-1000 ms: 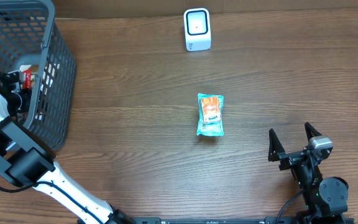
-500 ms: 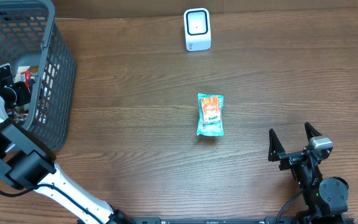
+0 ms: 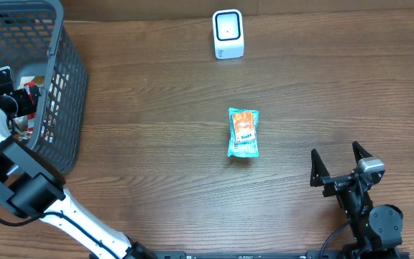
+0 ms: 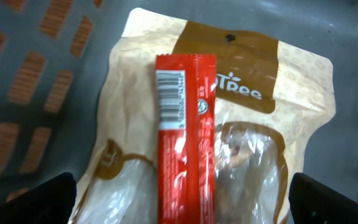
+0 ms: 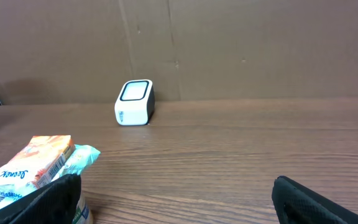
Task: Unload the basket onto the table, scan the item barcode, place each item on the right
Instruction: 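Grasp the red stick snack on the clear bag with the left gripper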
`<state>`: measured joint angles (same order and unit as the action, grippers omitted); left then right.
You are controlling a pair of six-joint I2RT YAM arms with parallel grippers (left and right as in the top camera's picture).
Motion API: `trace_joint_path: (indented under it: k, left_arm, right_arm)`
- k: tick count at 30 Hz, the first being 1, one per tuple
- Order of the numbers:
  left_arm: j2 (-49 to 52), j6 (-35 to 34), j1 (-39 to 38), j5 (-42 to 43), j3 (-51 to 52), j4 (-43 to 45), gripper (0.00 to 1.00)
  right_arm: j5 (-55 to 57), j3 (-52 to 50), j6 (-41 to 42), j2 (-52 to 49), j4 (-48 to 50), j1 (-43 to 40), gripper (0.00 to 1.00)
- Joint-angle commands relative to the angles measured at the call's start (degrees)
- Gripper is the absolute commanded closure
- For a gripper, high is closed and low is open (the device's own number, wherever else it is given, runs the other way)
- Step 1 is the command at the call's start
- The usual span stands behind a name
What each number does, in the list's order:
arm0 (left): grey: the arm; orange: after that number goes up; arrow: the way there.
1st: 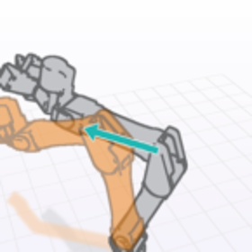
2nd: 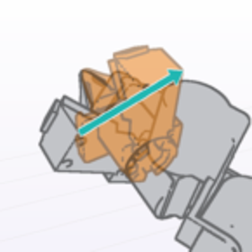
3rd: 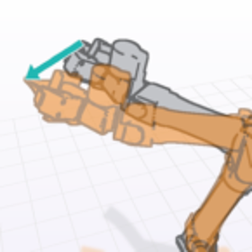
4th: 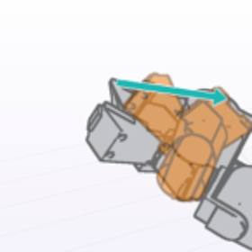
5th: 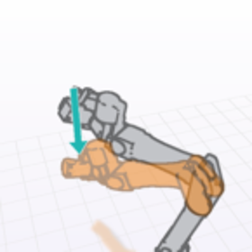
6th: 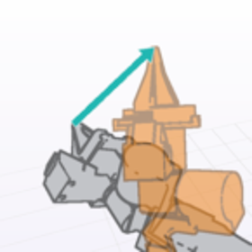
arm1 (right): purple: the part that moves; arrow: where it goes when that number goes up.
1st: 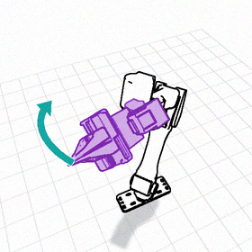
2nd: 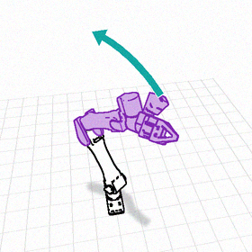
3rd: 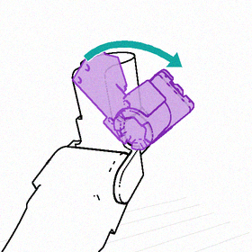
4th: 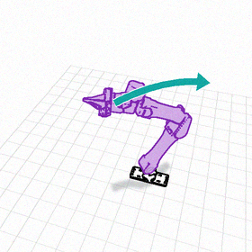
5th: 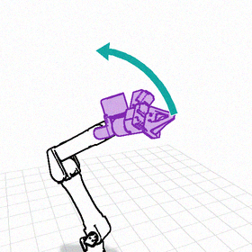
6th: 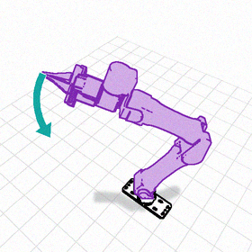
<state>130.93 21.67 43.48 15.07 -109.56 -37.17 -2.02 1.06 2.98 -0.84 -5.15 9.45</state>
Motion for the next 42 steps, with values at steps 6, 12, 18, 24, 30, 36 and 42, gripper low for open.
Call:
trace_joint_path:
  k: [6,12,18,24,30,36,42]
  left_arm:
    - [5.60,1.92,-0.48,0.20,-1.18,-0.22,0.00]
    - [8.92,1.99,-0.63,-0.50,-1.18,-1.77,0.06]
    - [8.55,2.75,-0.68,-0.66,-1.22,-2.16,0.59]
    - [8.41,2.75,-0.66,-0.66,-1.25,-2.21,0.96]
    - [6.45,2.75,-0.66,-0.66,-1.77,-1.90,0.96]
    - [0.87,2.21,-0.66,-0.66,-4.39,-1.99,0.96]
    - [-6.34,0.33,-0.68,-0.66,-5.73,-0.61,0.96]
  right_arm:
    - [0.61,-0.57,-0.04,0.61,0.39,-0.15,0.00]
    - [0.61,-0.57,-0.04,0.61,0.39,-0.15,0.00]
    - [0.61,-0.57,-0.07,0.61,0.39,-0.15,0.00]
    - [0.61,-0.57,-0.04,0.61,0.39,-0.15,0.00]
    - [0.61,-0.57,-0.04,0.61,0.39,-0.15,0.00]
    - [0.61,-0.57,-0.04,0.61,0.39,-0.15,0.00]
    - [0.61,-0.57,-0.04,0.61,0.39,-0.15,0.00]
